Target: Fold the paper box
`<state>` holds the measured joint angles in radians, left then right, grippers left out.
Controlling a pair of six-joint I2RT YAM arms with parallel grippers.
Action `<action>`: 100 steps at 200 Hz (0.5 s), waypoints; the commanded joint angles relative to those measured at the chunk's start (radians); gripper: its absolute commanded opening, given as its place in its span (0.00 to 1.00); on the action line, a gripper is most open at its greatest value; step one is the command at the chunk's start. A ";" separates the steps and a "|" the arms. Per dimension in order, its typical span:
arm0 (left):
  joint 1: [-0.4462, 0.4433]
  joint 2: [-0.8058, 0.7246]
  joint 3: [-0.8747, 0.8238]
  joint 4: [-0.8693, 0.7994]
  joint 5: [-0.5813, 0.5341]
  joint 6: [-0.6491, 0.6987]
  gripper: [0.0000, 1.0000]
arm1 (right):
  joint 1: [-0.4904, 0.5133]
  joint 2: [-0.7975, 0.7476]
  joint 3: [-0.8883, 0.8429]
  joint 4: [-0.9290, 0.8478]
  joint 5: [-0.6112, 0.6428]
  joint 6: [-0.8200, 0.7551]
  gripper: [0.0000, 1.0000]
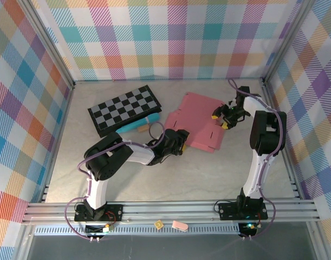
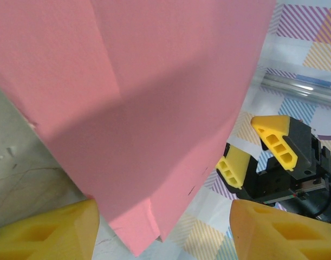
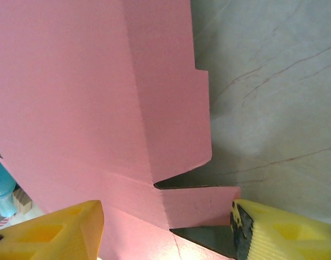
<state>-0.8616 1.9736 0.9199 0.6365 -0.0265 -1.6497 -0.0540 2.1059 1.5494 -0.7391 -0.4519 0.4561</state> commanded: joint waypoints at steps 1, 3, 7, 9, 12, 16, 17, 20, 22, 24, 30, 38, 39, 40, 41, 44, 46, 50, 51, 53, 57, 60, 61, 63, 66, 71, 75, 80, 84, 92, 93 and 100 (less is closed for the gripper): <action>-0.025 0.090 -0.038 0.032 0.005 -0.033 0.64 | -0.001 -0.024 -0.020 -0.025 -0.067 0.015 0.63; -0.026 0.090 -0.040 0.032 0.005 -0.033 0.64 | 0.000 -0.025 -0.020 -0.025 -0.069 0.015 0.63; -0.026 0.088 -0.044 0.036 0.004 -0.033 0.64 | 0.000 -0.025 -0.020 -0.030 -0.071 0.015 0.63; -0.026 0.086 -0.045 0.038 0.002 -0.034 0.64 | 0.000 -0.025 -0.019 -0.031 -0.073 0.014 0.63; -0.025 0.086 -0.047 0.040 0.002 -0.033 0.64 | 0.000 -0.024 -0.018 -0.033 -0.076 0.014 0.63; -0.026 0.085 -0.049 0.043 0.000 -0.033 0.64 | 0.000 -0.024 -0.018 -0.037 -0.077 0.015 0.63; -0.025 0.085 -0.049 0.044 0.000 -0.033 0.64 | 0.000 -0.024 -0.019 -0.038 -0.078 0.015 0.63; -0.025 0.085 -0.050 0.045 0.000 -0.033 0.64 | 0.000 -0.025 -0.020 -0.040 -0.078 0.015 0.63; -0.025 0.084 -0.051 0.047 0.000 -0.033 0.64 | 0.000 -0.025 -0.020 -0.042 -0.079 0.015 0.63; -0.025 0.083 -0.053 0.047 0.000 -0.033 0.64 | 0.000 -0.024 -0.020 -0.043 -0.080 0.015 0.63; -0.025 0.082 -0.055 0.050 0.002 -0.034 0.64 | 0.000 -0.024 -0.020 -0.048 -0.079 0.015 0.63; -0.027 0.074 -0.059 0.043 0.002 -0.043 0.63 | 0.000 -0.024 -0.020 -0.054 -0.074 0.014 0.63; -0.027 0.073 -0.059 0.040 0.003 -0.044 0.63 | 0.000 -0.024 -0.020 -0.055 -0.073 0.015 0.63; -0.027 0.071 -0.059 0.039 0.003 -0.045 0.63 | -0.001 -0.024 -0.021 -0.056 -0.072 0.014 0.63; -0.027 0.069 -0.059 0.032 0.003 -0.047 0.63 | -0.001 -0.024 -0.021 -0.057 -0.072 0.014 0.63; -0.028 0.064 -0.060 0.009 0.007 -0.051 0.62 | -0.001 -0.026 -0.021 -0.057 -0.070 0.013 0.63; -0.029 0.055 -0.058 -0.015 0.010 -0.054 0.62 | 0.000 -0.026 -0.021 -0.057 -0.069 0.012 0.63; -0.028 0.039 -0.053 -0.078 0.019 -0.063 0.63 | -0.001 -0.026 -0.023 -0.057 -0.068 0.011 0.63; -0.028 0.034 -0.050 -0.096 0.021 -0.065 0.63 | -0.001 -0.027 -0.023 -0.056 -0.068 0.011 0.63; -0.029 0.025 -0.046 -0.125 0.026 -0.070 0.63 | -0.001 -0.028 -0.023 -0.056 -0.068 0.011 0.63; -0.030 0.006 -0.037 -0.211 0.035 -0.079 0.64 | 0.000 -0.028 -0.022 -0.057 -0.067 0.012 0.63; -0.031 -0.006 -0.032 -0.263 0.039 -0.085 0.65 | -0.001 -0.027 -0.022 -0.056 -0.067 0.013 0.63; -0.031 -0.010 -0.030 -0.278 0.041 -0.087 0.65 | -0.001 -0.027 -0.022 -0.056 -0.066 0.012 0.63; -0.032 -0.017 -0.028 -0.304 0.045 -0.091 0.65 | -0.001 -0.027 -0.020 -0.056 -0.066 0.014 0.63; -0.033 -0.026 -0.024 -0.335 0.051 -0.096 0.65 | -0.001 -0.028 -0.020 -0.055 -0.068 0.014 0.63; -0.033 -0.035 -0.021 -0.366 0.062 -0.102 0.66 | -0.002 -0.028 -0.019 -0.053 -0.069 0.017 0.63; -0.034 -0.038 -0.016 -0.385 0.074 -0.108 0.66 | -0.001 -0.029 -0.019 -0.051 -0.070 0.020 0.63; -0.033 -0.039 -0.009 -0.408 0.090 -0.117 0.66 | -0.001 -0.030 -0.019 -0.049 -0.072 0.023 0.63; -0.033 -0.039 0.000 -0.436 0.102 -0.122 0.66 | -0.001 -0.031 -0.020 -0.047 -0.073 0.026 0.63; -0.033 -0.041 0.028 -0.504 0.119 -0.122 0.67 | -0.001 -0.033 -0.020 -0.046 -0.072 0.029 0.63; -0.033 -0.040 0.034 -0.514 0.121 -0.121 0.67 | -0.001 -0.033 -0.020 -0.046 -0.072 0.030 0.63; -0.033 -0.036 0.072 -0.589 0.134 -0.116 0.68 | 0.000 -0.035 -0.021 -0.045 -0.071 0.030 0.63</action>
<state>-0.8646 1.9285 0.9474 0.4637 0.0010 -1.7164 -0.0540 2.1059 1.5379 -0.7650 -0.4965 0.4679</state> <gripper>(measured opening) 0.665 0.627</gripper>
